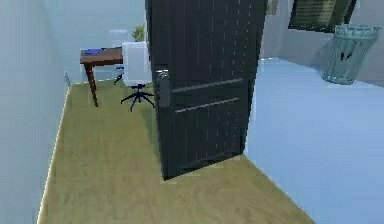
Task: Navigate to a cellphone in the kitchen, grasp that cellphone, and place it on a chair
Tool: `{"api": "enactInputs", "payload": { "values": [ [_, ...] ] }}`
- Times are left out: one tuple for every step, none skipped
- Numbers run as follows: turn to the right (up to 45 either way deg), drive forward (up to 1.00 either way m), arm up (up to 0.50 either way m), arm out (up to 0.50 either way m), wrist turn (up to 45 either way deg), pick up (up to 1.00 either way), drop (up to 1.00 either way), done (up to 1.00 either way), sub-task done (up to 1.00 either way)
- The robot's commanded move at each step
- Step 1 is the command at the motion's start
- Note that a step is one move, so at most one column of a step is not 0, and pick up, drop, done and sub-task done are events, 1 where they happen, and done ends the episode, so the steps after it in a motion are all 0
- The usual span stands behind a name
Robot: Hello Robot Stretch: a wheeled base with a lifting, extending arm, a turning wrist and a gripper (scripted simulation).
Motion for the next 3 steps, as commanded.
{"api": "enactInputs", "payload": {
  "values": [
    [45.0,0.0,0.0,0.0,0.0,0.0,0.0,0.0,0.0],
    [12.0,0.0,0.0,0.0,0.0,0.0,0.0,0.0,0.0],
    [0.0,1.0,0.0,0.0,0.0,0.0,0.0,0.0,0.0]
  ]
}}
